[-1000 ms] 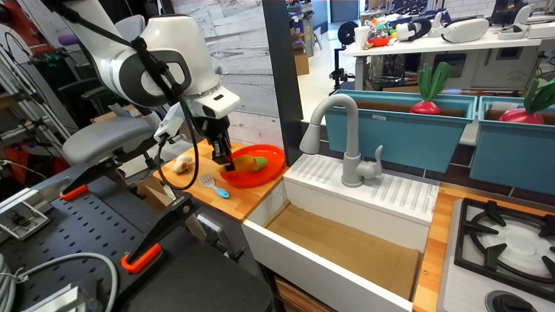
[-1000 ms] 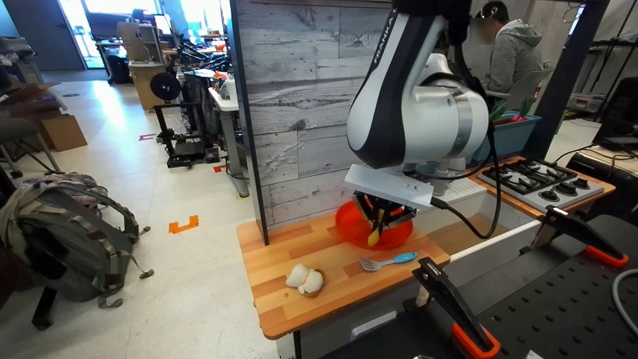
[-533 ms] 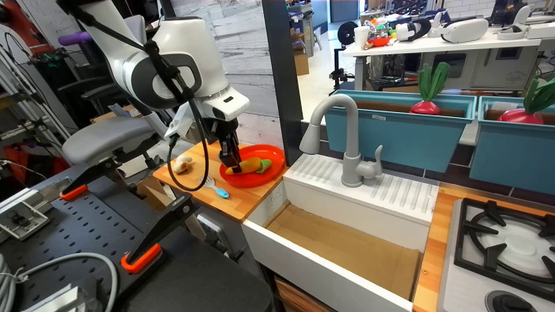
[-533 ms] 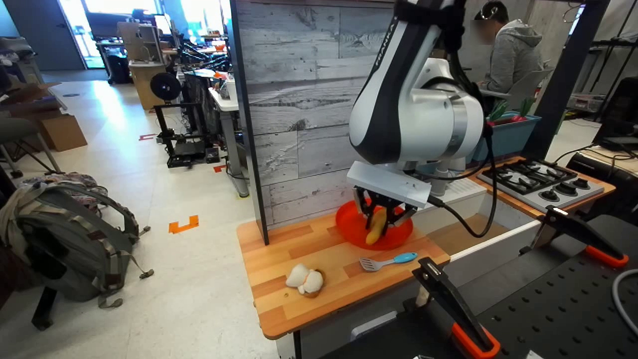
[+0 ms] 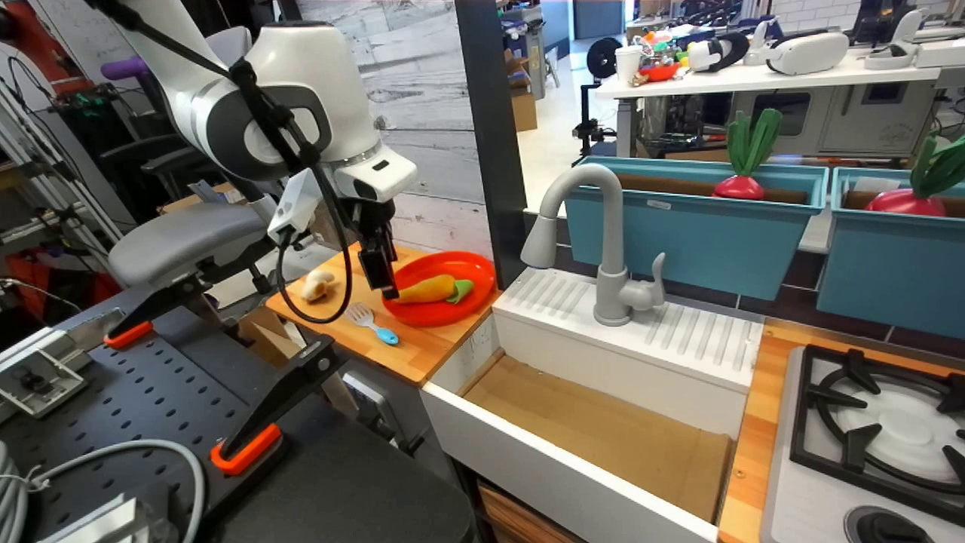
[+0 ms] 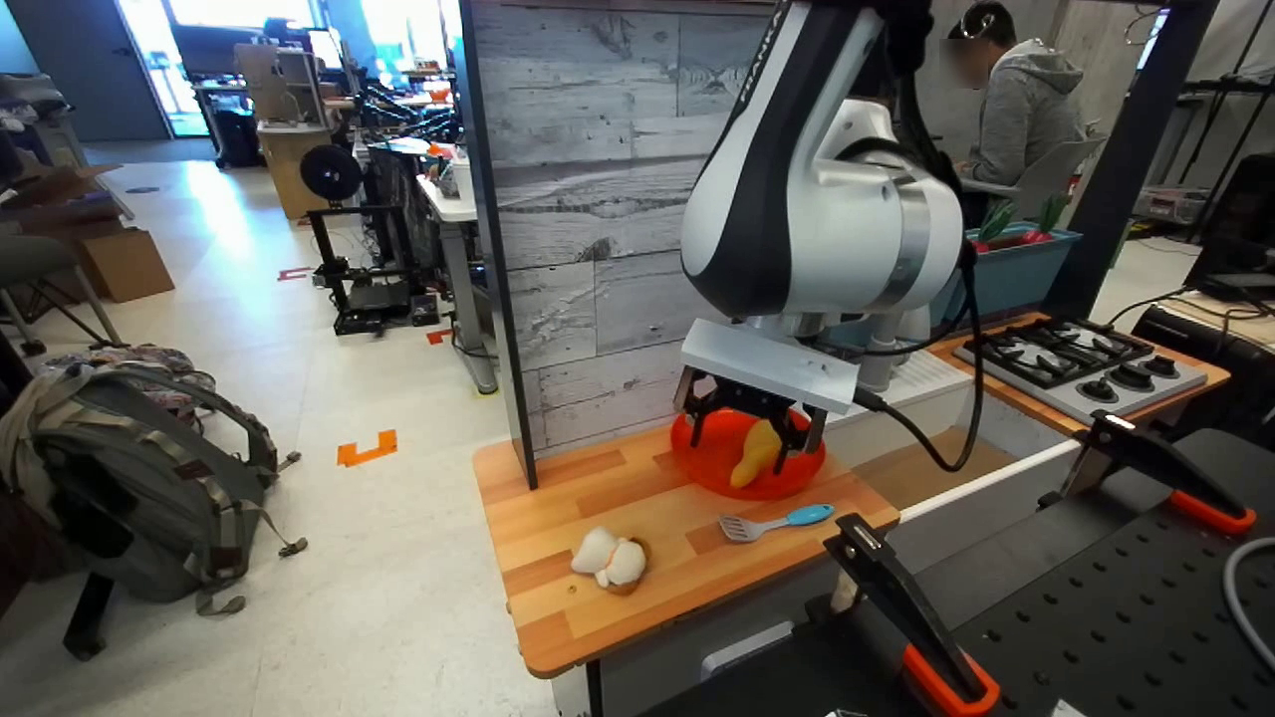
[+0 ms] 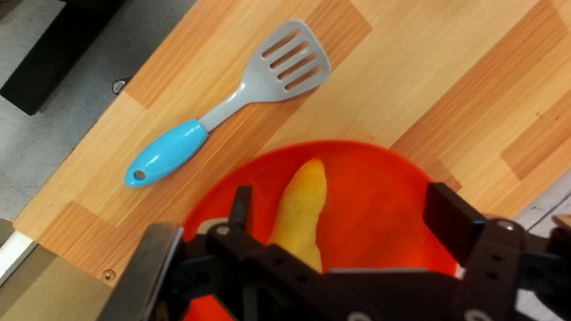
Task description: Put the carrot plushie on the orange plate
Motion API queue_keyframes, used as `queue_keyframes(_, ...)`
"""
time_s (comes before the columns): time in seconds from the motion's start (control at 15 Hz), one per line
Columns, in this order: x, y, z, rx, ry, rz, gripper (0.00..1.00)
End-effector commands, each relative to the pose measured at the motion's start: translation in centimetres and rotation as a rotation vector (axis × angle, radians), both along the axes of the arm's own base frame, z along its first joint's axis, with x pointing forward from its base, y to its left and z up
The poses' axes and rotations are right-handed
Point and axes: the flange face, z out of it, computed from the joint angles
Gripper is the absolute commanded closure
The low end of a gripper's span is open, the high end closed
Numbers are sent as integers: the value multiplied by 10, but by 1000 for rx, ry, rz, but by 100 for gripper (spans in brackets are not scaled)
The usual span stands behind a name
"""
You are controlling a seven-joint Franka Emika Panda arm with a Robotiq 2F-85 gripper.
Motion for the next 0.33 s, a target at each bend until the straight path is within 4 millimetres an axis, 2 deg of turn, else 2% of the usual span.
queue_keyframes(0.0, -30, 13, 34, -1, -11, 52, 0)
queue_keyframes(0.13, -38, 22, 41, -12, 2, 73, 0)
queue_keyframes(0.2, -22, 16, 24, -4, 8, 56, 0)
queue_keyframes(0.27, -27, 20, 29, -6, 9, 66, 0)
